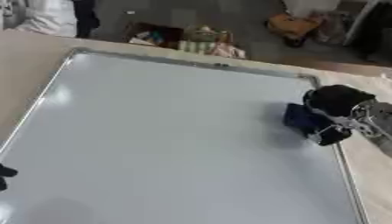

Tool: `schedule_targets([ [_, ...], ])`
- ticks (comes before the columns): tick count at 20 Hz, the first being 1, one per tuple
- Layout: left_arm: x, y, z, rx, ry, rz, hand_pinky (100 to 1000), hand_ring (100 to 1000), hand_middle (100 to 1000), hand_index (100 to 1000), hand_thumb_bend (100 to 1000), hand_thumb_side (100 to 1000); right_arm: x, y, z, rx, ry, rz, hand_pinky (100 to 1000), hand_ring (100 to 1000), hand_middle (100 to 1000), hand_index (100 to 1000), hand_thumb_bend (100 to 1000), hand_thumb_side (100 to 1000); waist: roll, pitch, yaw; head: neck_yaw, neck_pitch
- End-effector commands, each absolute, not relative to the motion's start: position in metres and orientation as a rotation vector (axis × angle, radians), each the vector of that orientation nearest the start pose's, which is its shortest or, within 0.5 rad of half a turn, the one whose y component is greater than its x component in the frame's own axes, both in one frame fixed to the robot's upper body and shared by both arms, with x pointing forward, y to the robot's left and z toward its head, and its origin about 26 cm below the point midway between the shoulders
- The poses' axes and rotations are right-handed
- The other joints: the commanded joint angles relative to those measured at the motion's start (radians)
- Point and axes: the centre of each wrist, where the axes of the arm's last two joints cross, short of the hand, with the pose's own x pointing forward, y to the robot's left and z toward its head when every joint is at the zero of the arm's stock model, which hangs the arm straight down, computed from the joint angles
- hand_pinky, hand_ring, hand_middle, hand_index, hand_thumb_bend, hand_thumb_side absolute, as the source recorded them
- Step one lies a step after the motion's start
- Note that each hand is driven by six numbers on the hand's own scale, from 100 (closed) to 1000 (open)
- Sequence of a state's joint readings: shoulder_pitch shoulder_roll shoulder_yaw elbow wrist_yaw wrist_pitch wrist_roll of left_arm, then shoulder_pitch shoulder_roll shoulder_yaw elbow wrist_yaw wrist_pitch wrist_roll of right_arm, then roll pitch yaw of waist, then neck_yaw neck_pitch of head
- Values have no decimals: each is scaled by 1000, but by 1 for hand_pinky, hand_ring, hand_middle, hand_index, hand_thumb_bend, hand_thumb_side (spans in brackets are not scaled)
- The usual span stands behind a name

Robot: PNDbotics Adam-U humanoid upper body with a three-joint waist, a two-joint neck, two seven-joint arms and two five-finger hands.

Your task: Wipe the whiteboard clean with a brush.

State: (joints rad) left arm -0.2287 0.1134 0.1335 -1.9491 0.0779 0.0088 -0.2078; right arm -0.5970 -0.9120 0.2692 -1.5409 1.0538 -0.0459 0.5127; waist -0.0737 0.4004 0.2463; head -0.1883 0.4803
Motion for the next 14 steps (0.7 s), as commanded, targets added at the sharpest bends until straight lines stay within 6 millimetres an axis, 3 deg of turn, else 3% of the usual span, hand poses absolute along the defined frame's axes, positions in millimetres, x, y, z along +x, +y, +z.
schedule_targets([
  [1, 299, 268, 163, -71, -2171, -247, 581, 364, 447, 482, 100, 934, 365, -350, 255, -1440, -934, 1797, 474, 470, 173, 194, 100, 269, 3, -24, -3, -3, -6],
  [14, 298, 269, 162, -71, -2169, -251, 582, 364, 448, 483, 100, 934, 372, -372, 256, -1471, -845, 1694, 471, 468, 176, 194, 100, 267, 6, -25, -8, -4, -8],
])
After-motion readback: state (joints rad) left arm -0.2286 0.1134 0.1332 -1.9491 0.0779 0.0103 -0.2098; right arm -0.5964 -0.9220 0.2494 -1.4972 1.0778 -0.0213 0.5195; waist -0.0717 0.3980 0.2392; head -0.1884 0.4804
